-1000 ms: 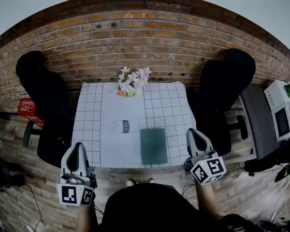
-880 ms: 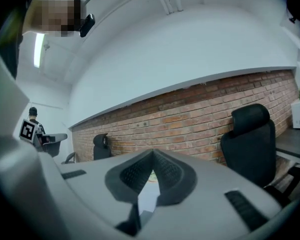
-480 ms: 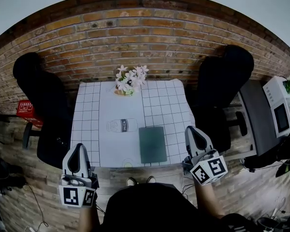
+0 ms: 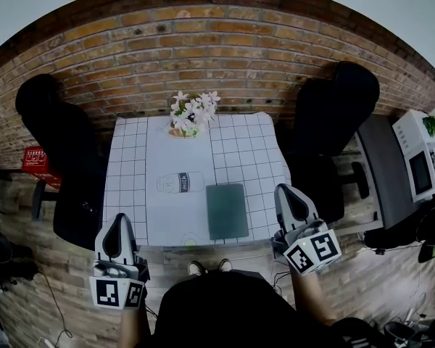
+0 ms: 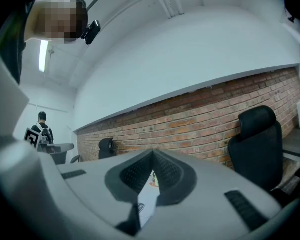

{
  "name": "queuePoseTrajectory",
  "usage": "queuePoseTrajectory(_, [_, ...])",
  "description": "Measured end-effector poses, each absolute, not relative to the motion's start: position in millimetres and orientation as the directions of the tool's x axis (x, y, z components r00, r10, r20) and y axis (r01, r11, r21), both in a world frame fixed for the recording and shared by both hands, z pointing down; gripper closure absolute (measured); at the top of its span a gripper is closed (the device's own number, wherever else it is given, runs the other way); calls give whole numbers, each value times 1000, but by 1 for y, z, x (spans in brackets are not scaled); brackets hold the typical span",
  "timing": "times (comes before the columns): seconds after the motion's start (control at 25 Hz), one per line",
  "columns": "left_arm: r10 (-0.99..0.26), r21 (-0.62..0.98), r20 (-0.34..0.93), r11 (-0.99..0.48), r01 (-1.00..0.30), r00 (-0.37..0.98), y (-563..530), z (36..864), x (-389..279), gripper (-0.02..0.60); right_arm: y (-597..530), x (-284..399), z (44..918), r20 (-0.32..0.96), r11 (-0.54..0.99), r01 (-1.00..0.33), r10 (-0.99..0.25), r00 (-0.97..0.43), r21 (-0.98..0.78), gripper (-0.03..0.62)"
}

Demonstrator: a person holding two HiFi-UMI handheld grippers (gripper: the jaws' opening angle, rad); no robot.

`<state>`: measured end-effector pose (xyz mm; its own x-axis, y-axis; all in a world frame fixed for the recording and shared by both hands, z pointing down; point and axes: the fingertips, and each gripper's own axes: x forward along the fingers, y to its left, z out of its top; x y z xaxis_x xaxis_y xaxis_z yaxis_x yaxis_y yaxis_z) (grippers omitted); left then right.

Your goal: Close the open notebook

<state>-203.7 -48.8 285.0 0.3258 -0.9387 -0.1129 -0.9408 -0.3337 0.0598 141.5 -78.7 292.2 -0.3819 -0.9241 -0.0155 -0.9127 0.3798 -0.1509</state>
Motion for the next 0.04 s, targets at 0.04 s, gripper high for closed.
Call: queuePoseTrajectory(0.04, [-939, 61, -111, -335, -940, 327, -48, 286, -204, 558, -78, 141, 293, -15, 380, -913, -924, -382, -150, 580])
